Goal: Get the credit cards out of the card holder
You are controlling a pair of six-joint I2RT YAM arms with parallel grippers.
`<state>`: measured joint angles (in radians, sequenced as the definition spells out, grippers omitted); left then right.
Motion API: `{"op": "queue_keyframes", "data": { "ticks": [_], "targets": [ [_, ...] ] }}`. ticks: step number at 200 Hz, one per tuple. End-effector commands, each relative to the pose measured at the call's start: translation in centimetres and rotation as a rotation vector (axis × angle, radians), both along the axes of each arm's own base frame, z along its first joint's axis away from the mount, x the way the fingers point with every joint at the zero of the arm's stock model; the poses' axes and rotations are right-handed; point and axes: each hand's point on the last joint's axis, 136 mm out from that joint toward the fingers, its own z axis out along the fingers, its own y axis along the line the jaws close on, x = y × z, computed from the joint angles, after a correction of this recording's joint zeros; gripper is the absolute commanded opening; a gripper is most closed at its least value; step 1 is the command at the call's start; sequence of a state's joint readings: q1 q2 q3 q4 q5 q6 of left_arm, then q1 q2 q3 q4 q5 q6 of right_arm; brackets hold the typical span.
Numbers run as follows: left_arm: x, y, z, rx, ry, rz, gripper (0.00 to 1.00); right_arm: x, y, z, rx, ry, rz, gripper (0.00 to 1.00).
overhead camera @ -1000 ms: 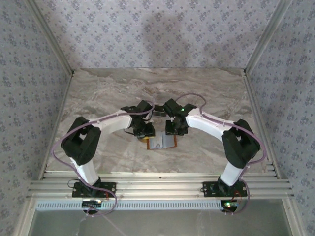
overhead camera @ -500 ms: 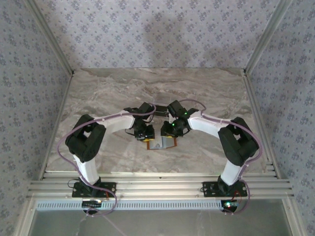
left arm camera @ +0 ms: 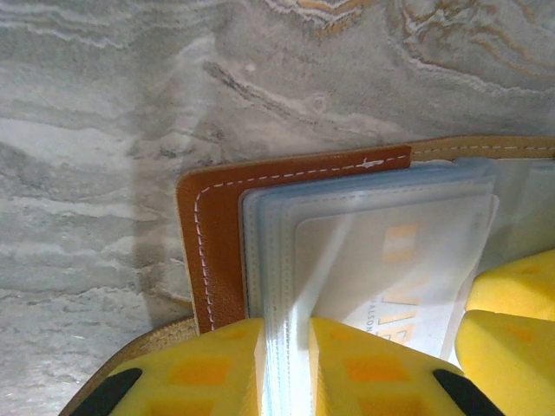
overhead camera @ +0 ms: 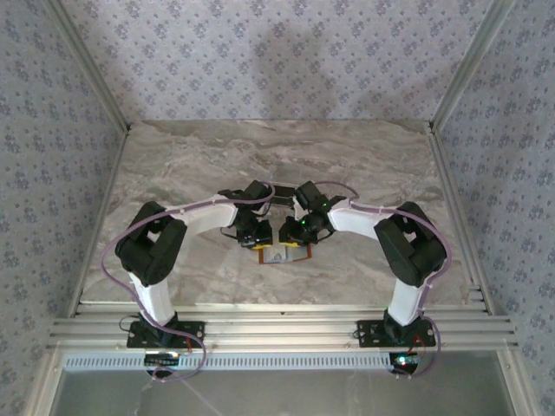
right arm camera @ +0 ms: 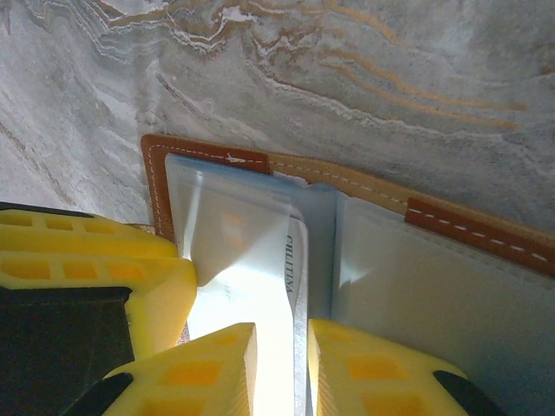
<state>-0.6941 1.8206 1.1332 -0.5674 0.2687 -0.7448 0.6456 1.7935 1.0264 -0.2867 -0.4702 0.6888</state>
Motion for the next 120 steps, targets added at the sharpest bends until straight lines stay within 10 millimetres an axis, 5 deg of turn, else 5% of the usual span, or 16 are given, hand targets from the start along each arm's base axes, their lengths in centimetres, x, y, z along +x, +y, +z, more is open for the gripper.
{"op": "queue_keyframes", "data": {
  "ticks": [1,120],
  "targets": [
    [-0.4,0.6,-1.2,0.040,0.014,-0.010,0.21,-0.4,-0.1,-0.7,-0.006,0.029,-0.001,0.24],
    [-0.4,0.6,-1.2,0.041,0.013,-0.011,0.20,-0.6,0.0,0.9,-0.016,-0.012,-0.009,0.19]
  ]
}}
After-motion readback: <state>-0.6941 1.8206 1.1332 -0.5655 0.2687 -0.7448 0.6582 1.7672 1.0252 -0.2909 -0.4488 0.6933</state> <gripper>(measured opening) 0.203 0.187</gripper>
